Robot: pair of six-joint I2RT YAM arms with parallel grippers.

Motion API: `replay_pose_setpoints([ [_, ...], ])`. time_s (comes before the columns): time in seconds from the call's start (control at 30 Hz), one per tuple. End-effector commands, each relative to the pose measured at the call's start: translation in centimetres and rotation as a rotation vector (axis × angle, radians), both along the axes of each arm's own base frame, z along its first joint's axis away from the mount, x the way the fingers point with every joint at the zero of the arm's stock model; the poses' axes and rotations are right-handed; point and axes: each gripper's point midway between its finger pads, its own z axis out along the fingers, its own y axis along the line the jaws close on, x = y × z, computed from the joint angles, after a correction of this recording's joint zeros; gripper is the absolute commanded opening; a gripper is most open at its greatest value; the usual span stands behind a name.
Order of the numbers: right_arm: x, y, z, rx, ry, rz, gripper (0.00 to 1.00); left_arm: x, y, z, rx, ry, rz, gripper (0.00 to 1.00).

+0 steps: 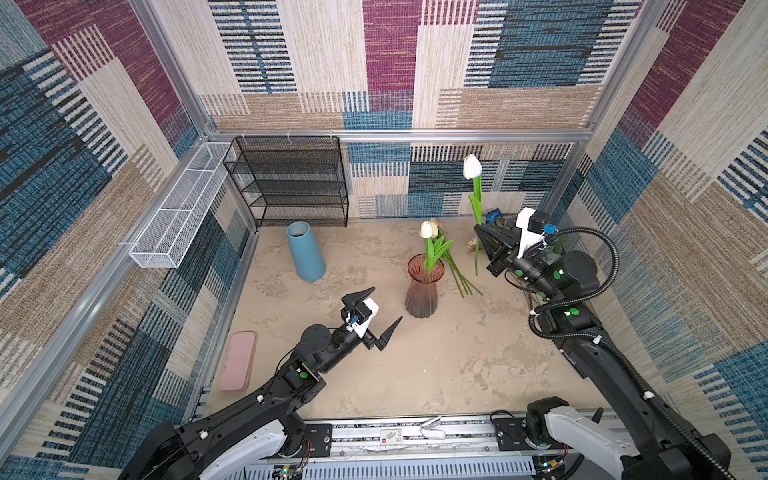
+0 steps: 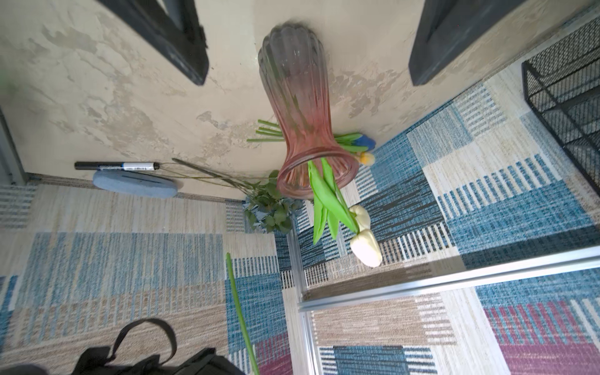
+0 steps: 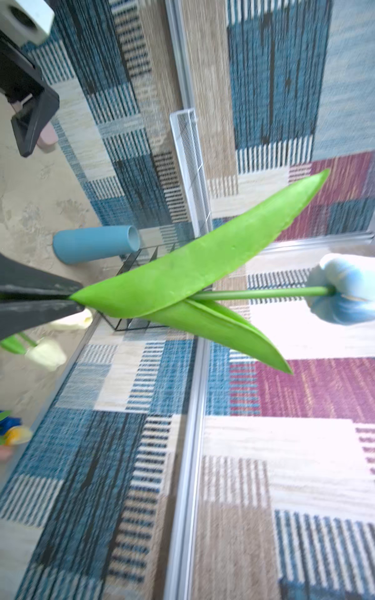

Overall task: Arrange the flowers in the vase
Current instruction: 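Carry the white tulip over the pink vase and lower its stem in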

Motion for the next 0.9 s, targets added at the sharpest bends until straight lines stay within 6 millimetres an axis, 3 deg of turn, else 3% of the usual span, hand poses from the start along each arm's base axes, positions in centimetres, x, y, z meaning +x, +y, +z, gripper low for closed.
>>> replay_pose_setpoints([
  [0.0, -3.9, 1.9, 3.0, 0.073, -0.184, 0.177, 0.00, -0.4, -0.7, 0.8, -0.033, 0.012, -0.051, 0.99],
  [0.23, -3.5, 4.8, 2.6, 0.133, -0.250, 0.242, 0.00, -0.6, -0.7, 0.4, -0.044, 0.028, -0.055, 0.99],
  [0.4, -1.5, 6.3, 1.4, 0.139, -0.258, 0.232, 0.00, -0.6, -0.1, 0.0, -0.049, 0.031, -0.035, 0.99],
  [0.87, 3.8, 9.1, -5.3, 0.112, -0.179, 0.196, 0.00, -0.1, 0.8, -2.0, -0.013, 0.046, 0.029, 0.99],
])
